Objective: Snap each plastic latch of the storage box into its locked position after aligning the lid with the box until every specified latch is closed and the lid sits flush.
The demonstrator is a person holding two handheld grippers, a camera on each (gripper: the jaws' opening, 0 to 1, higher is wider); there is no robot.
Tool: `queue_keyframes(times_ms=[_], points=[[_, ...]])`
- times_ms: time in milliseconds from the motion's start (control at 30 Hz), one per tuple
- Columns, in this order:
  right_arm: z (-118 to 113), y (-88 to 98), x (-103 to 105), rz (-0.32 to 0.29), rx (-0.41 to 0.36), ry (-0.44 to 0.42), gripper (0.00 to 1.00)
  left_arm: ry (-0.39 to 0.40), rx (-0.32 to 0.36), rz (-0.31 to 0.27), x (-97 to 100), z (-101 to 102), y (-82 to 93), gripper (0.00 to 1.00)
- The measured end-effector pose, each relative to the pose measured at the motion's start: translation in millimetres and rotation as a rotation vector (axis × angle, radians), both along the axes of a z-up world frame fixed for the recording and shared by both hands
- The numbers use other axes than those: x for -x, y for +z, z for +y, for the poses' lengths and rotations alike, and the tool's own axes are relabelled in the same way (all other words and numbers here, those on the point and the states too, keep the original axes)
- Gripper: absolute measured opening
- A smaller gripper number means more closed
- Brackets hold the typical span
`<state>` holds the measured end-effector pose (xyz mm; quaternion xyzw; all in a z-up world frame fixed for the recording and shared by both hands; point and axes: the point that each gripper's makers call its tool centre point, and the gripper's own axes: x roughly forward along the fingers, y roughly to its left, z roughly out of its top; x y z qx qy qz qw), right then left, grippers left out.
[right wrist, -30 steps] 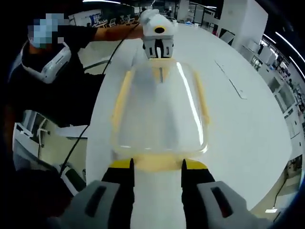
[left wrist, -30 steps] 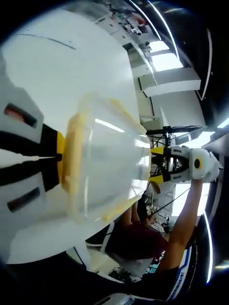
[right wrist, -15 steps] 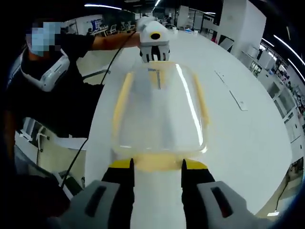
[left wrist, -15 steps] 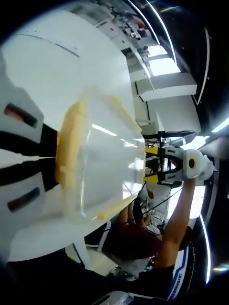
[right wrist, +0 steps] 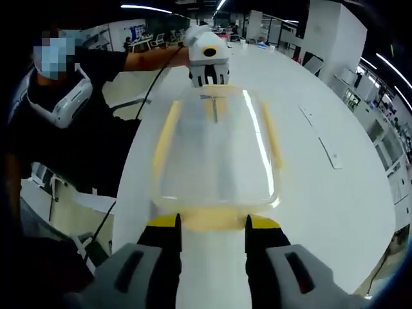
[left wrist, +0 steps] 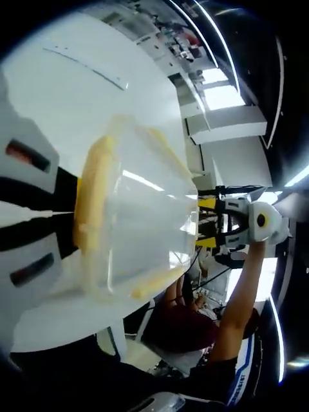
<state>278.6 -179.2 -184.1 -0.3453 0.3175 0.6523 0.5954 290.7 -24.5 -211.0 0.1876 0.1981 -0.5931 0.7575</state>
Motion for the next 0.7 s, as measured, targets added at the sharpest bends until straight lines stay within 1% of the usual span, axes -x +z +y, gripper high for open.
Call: queue_keyframes(times_ms=[133, 400, 533, 667, 700], points=[[14.8, -2.0, 2.4, 0.004, 0.004, 0.016, 0.36, 0.020, 0.011, -0.001, 5.8, 13.8, 0.1, 0.00], [46.7, 1.0, -1.5, 0.009, 0.017, 0.043, 0.36, 0.057, 0.016, 0.000, 13.0, 46.8, -0.1, 0.00], [64.5, 0.3, -1.5, 0.008, 0.020, 0.060, 0.36, 0.082, 0.009, 0.002, 15.1, 68.6, -3.5, 0.00], [79.8, -1.6, -1.0, 0.013, 0.019, 0.074, 0.36, 0.105, 0.015, -0.002, 17.0, 88.5, -1.2, 0.00], [85.9, -2.0, -1.6, 0.004, 0.016, 0.083, 0.36, 0.115, 0.015, -0.008, 17.5, 96.9, -0.2, 0.00]])
